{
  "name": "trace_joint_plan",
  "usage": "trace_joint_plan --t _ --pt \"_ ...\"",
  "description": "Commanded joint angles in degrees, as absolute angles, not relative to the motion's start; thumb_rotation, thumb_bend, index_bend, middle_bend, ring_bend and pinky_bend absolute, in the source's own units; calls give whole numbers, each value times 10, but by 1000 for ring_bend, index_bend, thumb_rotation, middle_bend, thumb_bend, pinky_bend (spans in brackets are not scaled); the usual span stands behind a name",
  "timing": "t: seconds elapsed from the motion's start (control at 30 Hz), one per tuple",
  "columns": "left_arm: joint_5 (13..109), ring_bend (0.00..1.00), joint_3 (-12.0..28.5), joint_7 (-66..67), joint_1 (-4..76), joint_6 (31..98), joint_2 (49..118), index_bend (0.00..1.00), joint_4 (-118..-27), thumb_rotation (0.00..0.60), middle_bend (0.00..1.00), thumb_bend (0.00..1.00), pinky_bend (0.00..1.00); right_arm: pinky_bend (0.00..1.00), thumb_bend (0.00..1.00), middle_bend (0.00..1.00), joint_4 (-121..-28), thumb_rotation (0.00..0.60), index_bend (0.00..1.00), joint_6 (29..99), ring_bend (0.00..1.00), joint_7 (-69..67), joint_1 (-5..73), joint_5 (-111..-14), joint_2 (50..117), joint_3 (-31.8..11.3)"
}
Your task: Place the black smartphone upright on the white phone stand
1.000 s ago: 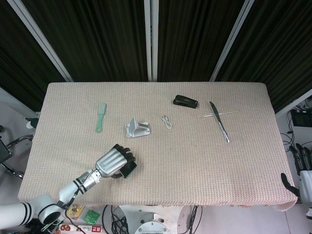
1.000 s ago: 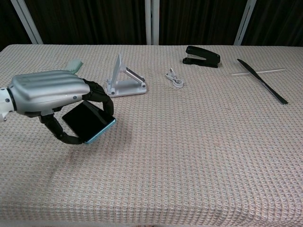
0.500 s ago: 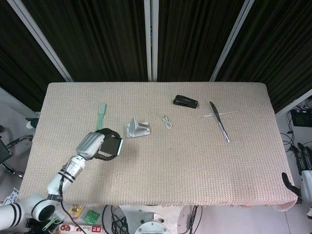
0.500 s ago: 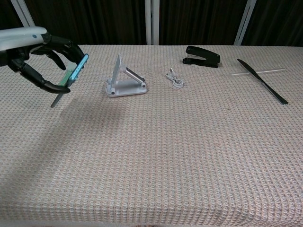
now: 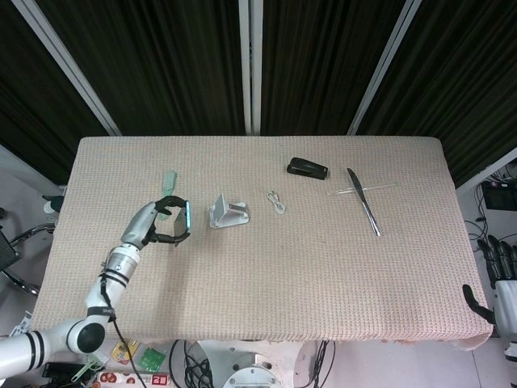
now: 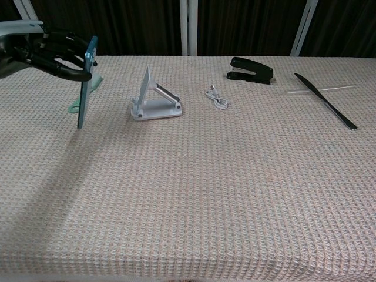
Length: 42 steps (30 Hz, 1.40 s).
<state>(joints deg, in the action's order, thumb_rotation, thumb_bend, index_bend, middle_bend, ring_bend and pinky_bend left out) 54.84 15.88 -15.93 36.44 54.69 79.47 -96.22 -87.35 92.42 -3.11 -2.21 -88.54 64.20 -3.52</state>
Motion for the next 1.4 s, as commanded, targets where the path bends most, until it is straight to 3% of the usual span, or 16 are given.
trace_joint_plan --t 0.03,0.3,0.67,1.4 --pt "514 236 187 -143 376 577 834 501 -953 600 518 430 284 0 275 0 -873 600 0 923 0 -32 -22 -884 641 -35" --pt "487 242 229 -112 398 634 906 501 -931 600 521 431 281 0 275 0 -867 600 0 919 0 -41 -23 -876 640 -36" --pt "414 242 265 -94 432 606 976 502 -861 600 525 435 280 0 275 0 -859 600 0 918 0 -50 -25 -871 642 -36" --pt "422 242 291 -93 440 591 1000 505 -837 600 528 446 280 0 274 0 -851 600 0 918 0 -63 -30 -862 641 -37"
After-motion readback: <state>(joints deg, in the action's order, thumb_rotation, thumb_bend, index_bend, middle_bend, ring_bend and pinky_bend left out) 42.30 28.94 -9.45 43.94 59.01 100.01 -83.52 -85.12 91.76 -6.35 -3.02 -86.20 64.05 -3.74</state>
